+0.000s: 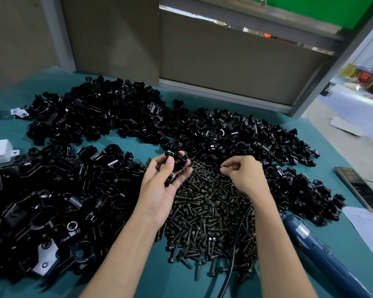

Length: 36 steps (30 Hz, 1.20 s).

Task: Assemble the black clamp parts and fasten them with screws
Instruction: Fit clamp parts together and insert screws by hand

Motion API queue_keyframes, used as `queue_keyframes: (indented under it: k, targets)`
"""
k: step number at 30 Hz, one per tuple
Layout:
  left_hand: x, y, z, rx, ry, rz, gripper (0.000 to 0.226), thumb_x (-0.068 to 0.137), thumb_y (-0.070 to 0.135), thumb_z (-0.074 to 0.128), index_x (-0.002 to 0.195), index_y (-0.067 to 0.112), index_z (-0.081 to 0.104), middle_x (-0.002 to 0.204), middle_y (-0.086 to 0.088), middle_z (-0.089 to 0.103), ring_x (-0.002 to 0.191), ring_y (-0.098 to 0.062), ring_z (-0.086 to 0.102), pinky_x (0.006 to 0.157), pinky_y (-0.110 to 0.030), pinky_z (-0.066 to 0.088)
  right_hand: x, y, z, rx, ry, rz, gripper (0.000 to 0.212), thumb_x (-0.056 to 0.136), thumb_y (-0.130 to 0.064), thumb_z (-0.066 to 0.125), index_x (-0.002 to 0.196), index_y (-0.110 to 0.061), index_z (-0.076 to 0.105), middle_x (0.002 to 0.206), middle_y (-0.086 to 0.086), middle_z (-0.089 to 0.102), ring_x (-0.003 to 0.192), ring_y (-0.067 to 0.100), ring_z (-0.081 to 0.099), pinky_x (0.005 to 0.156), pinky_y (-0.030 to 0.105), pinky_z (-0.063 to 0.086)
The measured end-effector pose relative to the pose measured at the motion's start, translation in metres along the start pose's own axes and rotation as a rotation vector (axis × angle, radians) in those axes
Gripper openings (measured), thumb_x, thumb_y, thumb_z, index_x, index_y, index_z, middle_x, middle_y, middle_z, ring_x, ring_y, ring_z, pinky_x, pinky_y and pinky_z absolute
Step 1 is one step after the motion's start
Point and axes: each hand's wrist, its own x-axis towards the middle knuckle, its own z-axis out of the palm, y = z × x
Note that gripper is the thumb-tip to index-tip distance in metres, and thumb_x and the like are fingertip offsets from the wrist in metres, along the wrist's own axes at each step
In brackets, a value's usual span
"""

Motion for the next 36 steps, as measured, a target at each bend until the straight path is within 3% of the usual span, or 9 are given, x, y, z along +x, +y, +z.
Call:
queue_keyframes:
  k: [3,5,11,16,22,24,29,33,36]
  targets:
    - [0.000,0.000,0.000,0.002,-0.009,-0.006,0.025,0.085,0.018,0.062,0.106,0.004,0.060,0.114,-0.013,0.072,0.106,-0.030,0.069,0.085,-0.038,0.059,-0.003,0.005,-0.005,0.214,0.014,0.000,0.018,0.091,-0.015,0.071,0.079,-0.028,0.071,0.073,-0.005,0.071,0.064,-0.002,0.062,0.054,0.005,0.040]
    - [0.000,0.000,0.001,0.007,-0.010,-0.007,0.025,0.085,0.018,0.062,0.106,0.004,0.060,0.114,-0.013,0.073,0.105,-0.030,0.069,0.085,-0.038,0.060,-0.006,0.008,-0.006,0.313,0.014,0.003,0.020,0.094,-0.013,0.067,0.085,-0.031,0.071,0.078,-0.008,0.073,0.078,-0.001,0.066,0.065,0.012,0.041]
    - [0.000,0.000,0.000,0.017,-0.011,-0.007,0.027,0.085,0.018,0.062,0.108,0.003,0.059,0.116,-0.014,0.072,0.107,-0.029,0.069,0.084,-0.037,0.060,-0.005,0.009,-0.004,0.213,-0.012,-0.048,0.015,0.095,-0.020,0.064,0.083,-0.025,0.072,0.070,-0.010,0.064,0.055,-0.002,0.052,0.054,0.014,0.042]
    - [0.000,0.000,0.000,0.024,0.000,-0.007,0.029,0.085,0.019,0.063,0.109,0.003,0.060,0.117,-0.014,0.072,0.108,-0.031,0.069,0.085,-0.037,0.060,0.001,-0.001,-0.002,0.250,-0.121,-0.053,0.025,0.103,-0.013,0.049,0.087,-0.020,0.068,0.075,-0.005,0.064,0.064,0.007,0.053,0.061,0.017,0.043]
    - [0.000,0.000,-0.001,0.011,0.001,-0.009,0.030,0.085,0.019,0.063,0.110,0.003,0.059,0.117,-0.014,0.071,0.107,-0.030,0.069,0.085,-0.037,0.059,0.006,-0.007,-0.003,0.964,-0.276,0.138,0.026,0.106,-0.012,0.039,0.092,-0.008,0.060,0.050,-0.009,0.033,0.044,0.006,0.025,0.043,0.019,0.024]
    - [0.000,0.000,-0.001,0.015,0.001,-0.007,0.030,0.085,0.019,0.063,0.110,0.003,0.059,0.117,-0.013,0.071,0.107,-0.030,0.069,0.085,-0.037,0.059,0.007,-0.005,-0.002,0.782,-0.240,0.078,0.024,0.102,-0.026,0.053,0.091,-0.009,0.066,0.050,-0.009,0.035,0.045,0.008,0.027,0.044,0.019,0.027]
    - [0.001,-0.001,-0.001,0.014,-0.001,-0.012,0.030,0.085,0.019,0.063,0.110,0.003,0.059,0.114,-0.012,0.072,0.106,-0.029,0.070,0.085,-0.037,0.059,0.012,-0.007,0.001,-0.251,-0.109,-0.162,0.011,0.085,-0.035,0.077,0.096,-0.033,0.076,0.057,-0.014,0.057,0.054,0.001,0.050,0.058,0.024,0.040]
    - [0.000,-0.001,-0.002,0.013,-0.002,-0.015,0.031,0.086,0.019,0.064,0.112,0.003,0.058,0.116,-0.012,0.072,0.107,-0.029,0.069,0.084,-0.037,0.059,0.015,-0.016,-0.006,-0.534,-0.155,-0.158,0.033,0.082,-0.044,0.078,0.114,-0.038,0.072,0.111,-0.001,0.071,0.098,0.022,0.066,0.073,0.029,0.042]
    - [0.001,-0.002,-0.002,0.019,-0.004,-0.012,0.033,0.086,0.019,0.064,0.113,0.002,0.058,0.115,-0.011,0.072,0.107,-0.029,0.070,0.083,-0.036,0.059,0.017,-0.020,-0.009,-0.554,-0.237,-0.197,0.031,0.084,-0.041,0.076,0.115,-0.038,0.071,0.116,0.000,0.070,0.104,0.023,0.065,0.075,0.030,0.044]
